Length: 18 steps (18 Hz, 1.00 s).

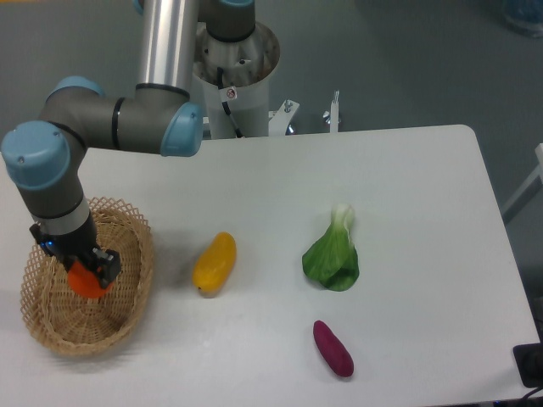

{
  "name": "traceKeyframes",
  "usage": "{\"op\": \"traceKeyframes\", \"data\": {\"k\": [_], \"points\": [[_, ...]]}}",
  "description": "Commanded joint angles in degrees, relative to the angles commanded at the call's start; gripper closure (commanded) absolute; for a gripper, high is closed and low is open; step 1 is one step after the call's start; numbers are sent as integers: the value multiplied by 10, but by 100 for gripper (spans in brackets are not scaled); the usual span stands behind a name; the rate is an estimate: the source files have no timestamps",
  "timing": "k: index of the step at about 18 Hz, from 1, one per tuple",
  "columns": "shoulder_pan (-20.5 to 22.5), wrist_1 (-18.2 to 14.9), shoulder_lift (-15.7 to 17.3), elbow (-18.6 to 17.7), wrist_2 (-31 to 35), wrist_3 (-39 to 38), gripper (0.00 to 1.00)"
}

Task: Place the orange in the basket
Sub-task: 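Lower the orange into the wicker basket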

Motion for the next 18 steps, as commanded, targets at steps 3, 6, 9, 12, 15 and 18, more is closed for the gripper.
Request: {"op": "traceKeyframes", "data": {"k": [3, 6, 9, 12, 15, 18], "points": [[-4, 0, -3, 1, -1, 1, 45], [-4, 0, -9, 0, -1, 0, 44], [-4, 0, -11, 2, -1, -2, 43], [-4, 0, -11, 3, -1, -2, 42], [-4, 0, -11, 3, -1, -2, 40], [-4, -1, -11, 3, 0, 0, 36]]}}
